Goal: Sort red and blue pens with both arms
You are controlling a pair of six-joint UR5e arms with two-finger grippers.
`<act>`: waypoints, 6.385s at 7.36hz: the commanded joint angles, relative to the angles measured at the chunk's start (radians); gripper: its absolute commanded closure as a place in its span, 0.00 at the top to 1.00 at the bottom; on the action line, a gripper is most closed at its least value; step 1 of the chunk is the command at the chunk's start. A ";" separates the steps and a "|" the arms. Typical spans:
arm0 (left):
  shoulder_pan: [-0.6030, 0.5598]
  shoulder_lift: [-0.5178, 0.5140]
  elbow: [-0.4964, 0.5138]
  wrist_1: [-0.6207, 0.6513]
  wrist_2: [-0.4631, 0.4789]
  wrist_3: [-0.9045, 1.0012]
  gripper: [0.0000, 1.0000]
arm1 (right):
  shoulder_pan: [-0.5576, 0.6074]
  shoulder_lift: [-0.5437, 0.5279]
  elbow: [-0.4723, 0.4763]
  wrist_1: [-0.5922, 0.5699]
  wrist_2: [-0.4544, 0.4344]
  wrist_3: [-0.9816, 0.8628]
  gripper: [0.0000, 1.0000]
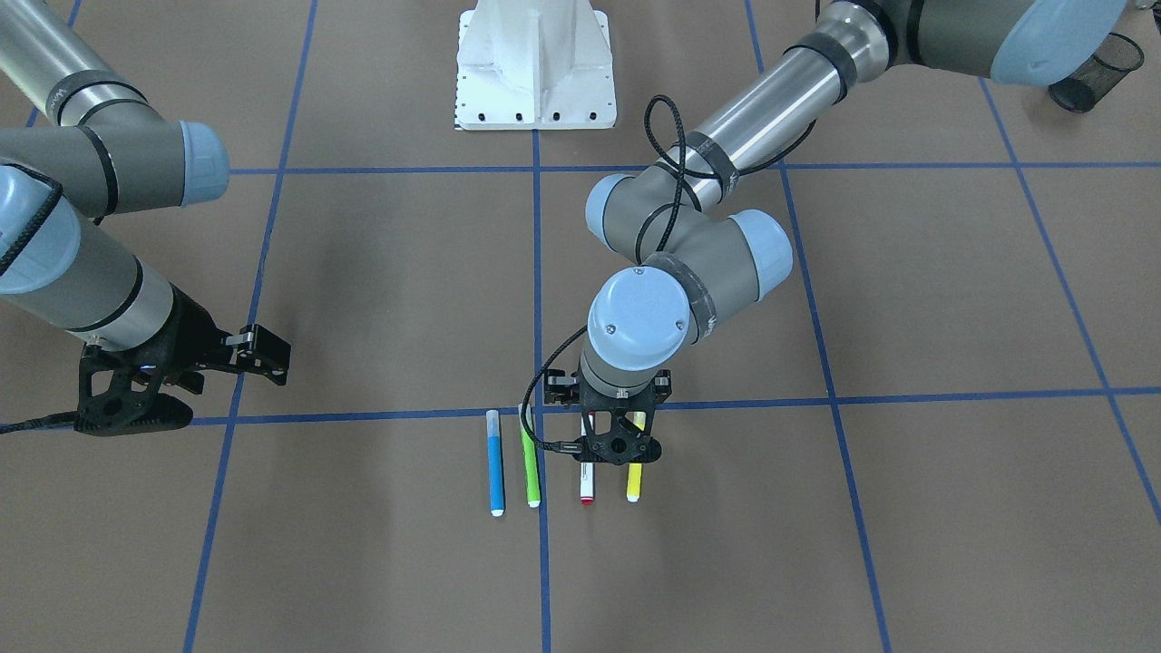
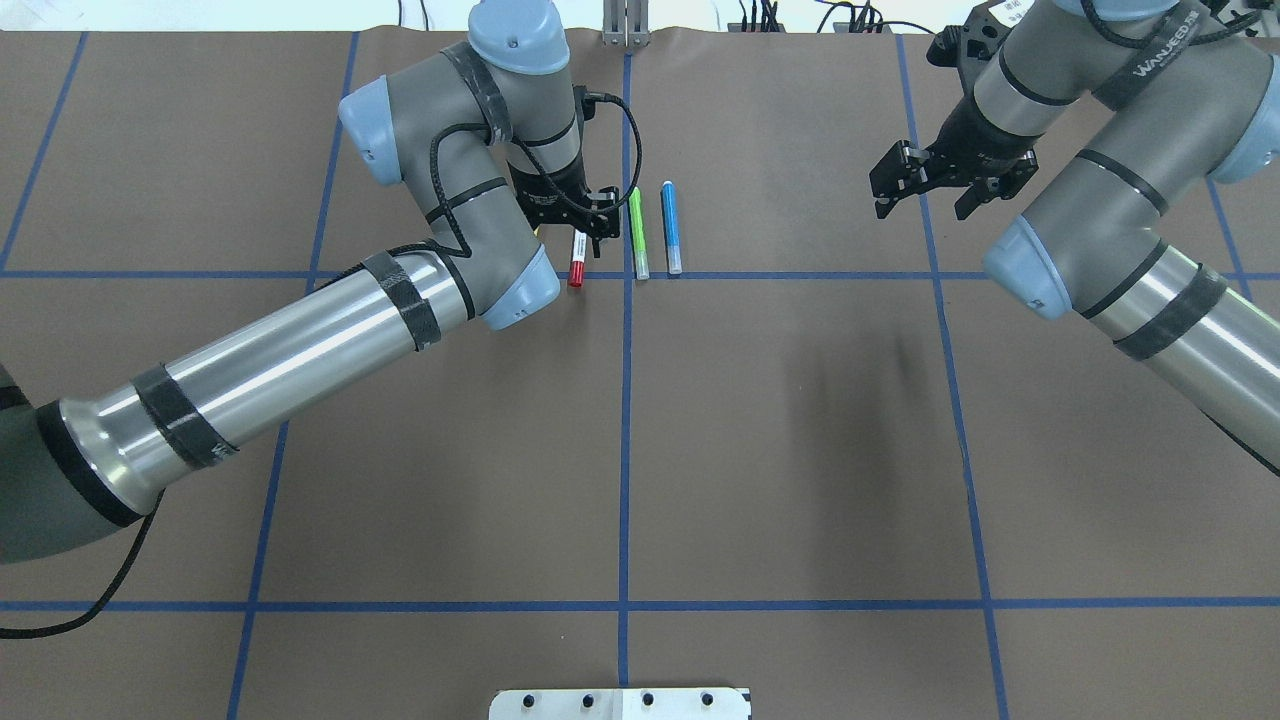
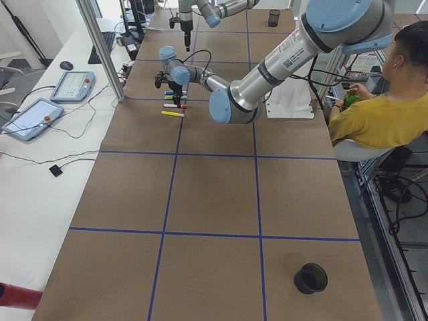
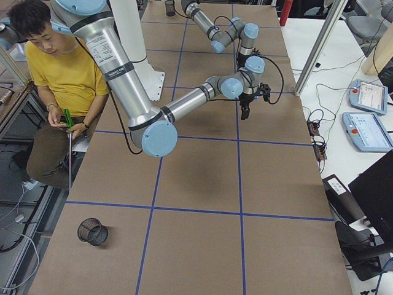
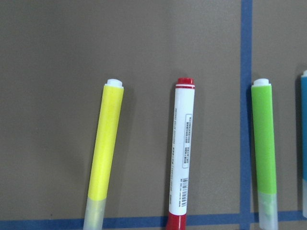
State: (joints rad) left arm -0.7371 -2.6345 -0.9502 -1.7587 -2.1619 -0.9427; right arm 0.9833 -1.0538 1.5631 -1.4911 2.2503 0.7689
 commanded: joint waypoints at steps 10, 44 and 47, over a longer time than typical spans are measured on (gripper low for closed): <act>0.038 -0.024 0.070 -0.001 0.002 0.035 0.61 | -0.003 -0.005 -0.002 0.000 0.000 0.004 1.00; -0.569 1.427 -1.441 0.777 0.022 1.497 0.00 | -0.003 -0.015 0.015 0.002 -0.002 0.007 1.00; -0.650 1.674 -1.455 0.778 0.205 1.631 0.00 | -0.009 -0.017 0.015 0.002 -0.003 0.007 1.00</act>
State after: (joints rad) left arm -1.3681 -1.0562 -2.4018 -0.9805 -2.0413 0.6565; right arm 0.9765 -1.0705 1.5784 -1.4895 2.2484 0.7762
